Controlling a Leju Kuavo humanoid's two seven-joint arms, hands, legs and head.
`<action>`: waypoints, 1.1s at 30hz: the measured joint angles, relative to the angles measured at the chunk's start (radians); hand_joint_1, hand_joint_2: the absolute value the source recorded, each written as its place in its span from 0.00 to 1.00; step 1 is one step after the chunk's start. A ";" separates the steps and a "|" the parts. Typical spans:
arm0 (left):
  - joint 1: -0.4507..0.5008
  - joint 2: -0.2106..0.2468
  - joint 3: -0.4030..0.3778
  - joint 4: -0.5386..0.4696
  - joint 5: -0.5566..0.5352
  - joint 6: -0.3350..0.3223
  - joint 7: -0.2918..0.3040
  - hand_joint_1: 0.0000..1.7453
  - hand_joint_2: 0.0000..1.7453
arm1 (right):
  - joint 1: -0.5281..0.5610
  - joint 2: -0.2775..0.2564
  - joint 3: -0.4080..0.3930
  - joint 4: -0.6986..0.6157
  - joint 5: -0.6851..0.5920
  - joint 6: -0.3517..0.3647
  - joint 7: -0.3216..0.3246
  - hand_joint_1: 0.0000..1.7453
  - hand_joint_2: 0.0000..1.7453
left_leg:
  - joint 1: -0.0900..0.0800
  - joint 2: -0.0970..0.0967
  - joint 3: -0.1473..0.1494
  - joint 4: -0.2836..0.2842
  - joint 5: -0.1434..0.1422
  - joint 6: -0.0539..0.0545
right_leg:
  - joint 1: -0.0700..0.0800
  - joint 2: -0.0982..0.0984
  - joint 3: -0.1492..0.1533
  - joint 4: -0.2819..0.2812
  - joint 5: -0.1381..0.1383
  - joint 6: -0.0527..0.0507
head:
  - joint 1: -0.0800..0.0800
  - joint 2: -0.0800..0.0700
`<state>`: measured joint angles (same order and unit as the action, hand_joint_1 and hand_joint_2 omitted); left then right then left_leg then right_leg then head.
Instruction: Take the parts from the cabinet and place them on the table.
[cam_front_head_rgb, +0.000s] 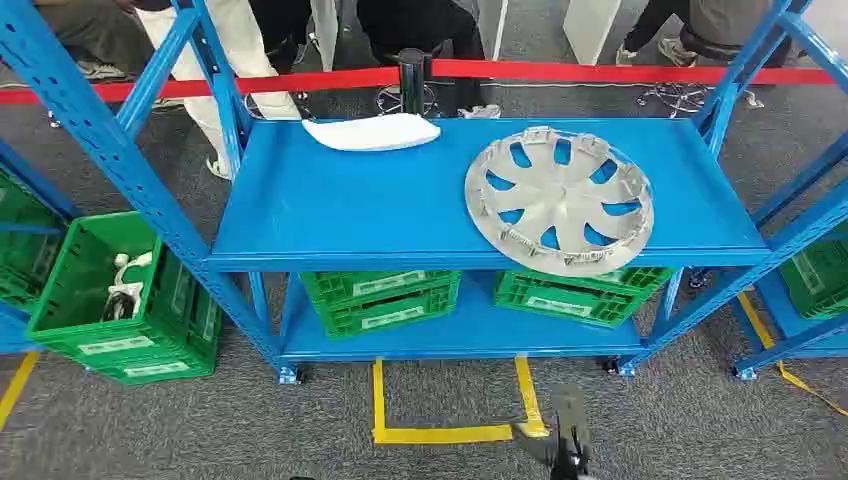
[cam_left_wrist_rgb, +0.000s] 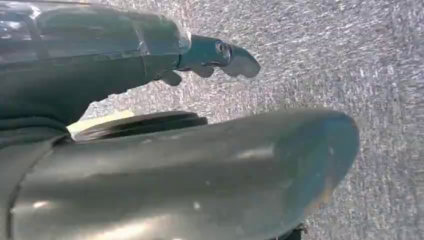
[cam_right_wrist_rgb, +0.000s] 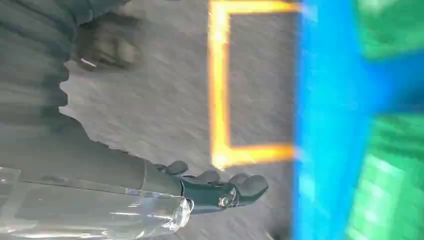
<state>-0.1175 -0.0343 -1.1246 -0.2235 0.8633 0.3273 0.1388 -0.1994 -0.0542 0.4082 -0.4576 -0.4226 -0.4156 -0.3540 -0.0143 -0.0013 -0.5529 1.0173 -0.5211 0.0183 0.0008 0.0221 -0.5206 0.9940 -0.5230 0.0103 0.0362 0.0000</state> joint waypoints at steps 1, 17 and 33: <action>0.000 0.001 0.000 0.000 0.005 0.000 -0.005 0.00 0.00 | 0.003 -0.019 0.000 -0.076 0.030 -0.058 0.039 0.00 1.00 | 0.000 0.000 0.000 0.000 0.000 0.000 | 0.000 0.000 0.000 0.000 0.000 0.000 | 0.000 0.000; 0.003 0.007 0.006 0.008 0.064 0.004 -0.022 0.00 0.00 | -0.026 -0.183 0.085 -1.430 0.692 -0.213 0.434 0.00 1.00 | 0.001 -0.004 0.000 0.000 0.000 0.000 | 0.001 -0.002 -0.001 0.000 0.000 -0.001 | -0.002 0.000; 0.003 0.003 0.006 0.008 0.065 0.000 -0.043 0.00 0.00 | -0.036 -0.253 0.149 -1.772 0.709 -0.234 0.476 0.00 1.00 | 0.000 -0.013 -0.001 0.000 0.000 0.000 | 0.000 -0.005 0.000 0.000 -0.001 -0.001 | 0.000 0.000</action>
<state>-0.1146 -0.0309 -1.1185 -0.2152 0.9281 0.3273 0.0961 -0.2356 -0.3067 0.5573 -2.2297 0.2868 -0.6497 0.1221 -0.0142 -0.0147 -0.5538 1.0176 -0.5210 0.0183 0.0008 0.0166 -0.5209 0.9938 -0.5237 0.0096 0.0359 0.0000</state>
